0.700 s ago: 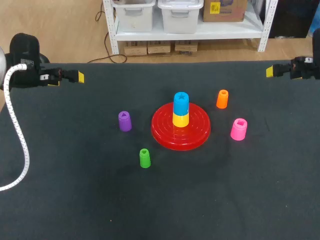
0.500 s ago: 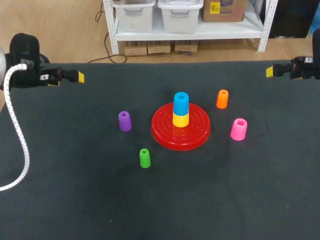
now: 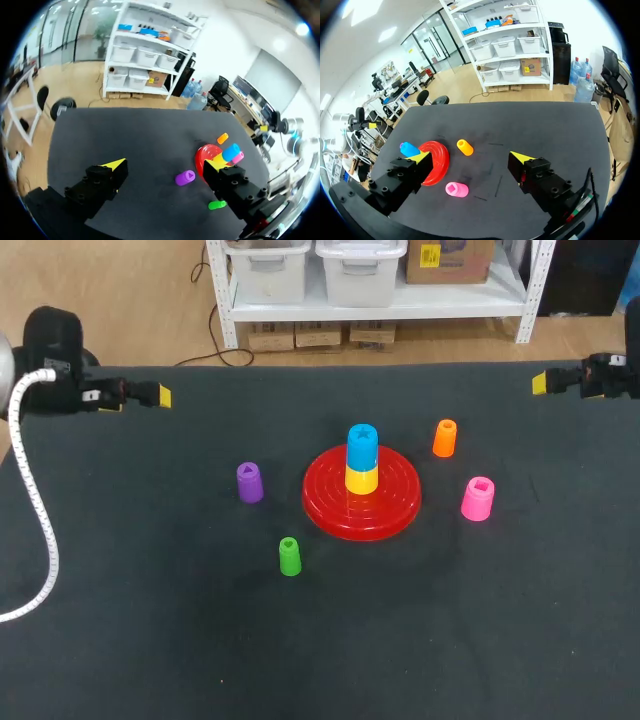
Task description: Pick up and stack the cylinders on the red base in this order: pink,purple,orange,green
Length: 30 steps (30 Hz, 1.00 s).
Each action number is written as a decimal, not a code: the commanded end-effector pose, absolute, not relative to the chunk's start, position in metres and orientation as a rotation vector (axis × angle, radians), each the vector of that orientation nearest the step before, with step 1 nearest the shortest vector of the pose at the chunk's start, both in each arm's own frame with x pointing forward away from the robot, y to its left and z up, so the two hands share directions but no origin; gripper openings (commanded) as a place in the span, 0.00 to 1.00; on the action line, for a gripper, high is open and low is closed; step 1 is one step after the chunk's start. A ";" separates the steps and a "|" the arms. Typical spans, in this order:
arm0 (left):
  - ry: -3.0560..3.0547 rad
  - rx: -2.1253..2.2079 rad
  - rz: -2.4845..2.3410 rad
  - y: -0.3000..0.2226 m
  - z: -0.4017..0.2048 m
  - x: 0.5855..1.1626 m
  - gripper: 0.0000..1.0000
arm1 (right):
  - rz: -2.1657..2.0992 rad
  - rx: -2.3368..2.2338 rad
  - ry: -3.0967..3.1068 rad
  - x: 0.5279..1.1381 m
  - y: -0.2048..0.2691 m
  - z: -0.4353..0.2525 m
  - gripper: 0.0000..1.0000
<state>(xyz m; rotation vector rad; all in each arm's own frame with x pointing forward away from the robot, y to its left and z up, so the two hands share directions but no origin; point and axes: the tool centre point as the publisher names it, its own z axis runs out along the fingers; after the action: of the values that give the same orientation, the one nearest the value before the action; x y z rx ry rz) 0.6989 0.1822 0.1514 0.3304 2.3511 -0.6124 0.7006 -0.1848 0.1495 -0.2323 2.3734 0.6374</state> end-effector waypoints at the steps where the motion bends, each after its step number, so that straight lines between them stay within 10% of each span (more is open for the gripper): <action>1: 2.301 0.460 -0.551 0.188 0.146 0.699 1.00 | 0.638 -0.232 2.373 0.701 -0.185 0.150 1.00; 30: 1.770 1.530 -0.651 0.201 0.134 0.662 1.00 | 0.638 -0.232 2.373 0.701 -0.185 0.150 1.00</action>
<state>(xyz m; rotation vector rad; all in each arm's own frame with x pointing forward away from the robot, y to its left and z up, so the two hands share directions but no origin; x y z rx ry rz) 0.6640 0.1990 0.1346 1.3616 1.8790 -0.7483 0.7006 -0.1848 0.1495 -0.2324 2.3733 0.6374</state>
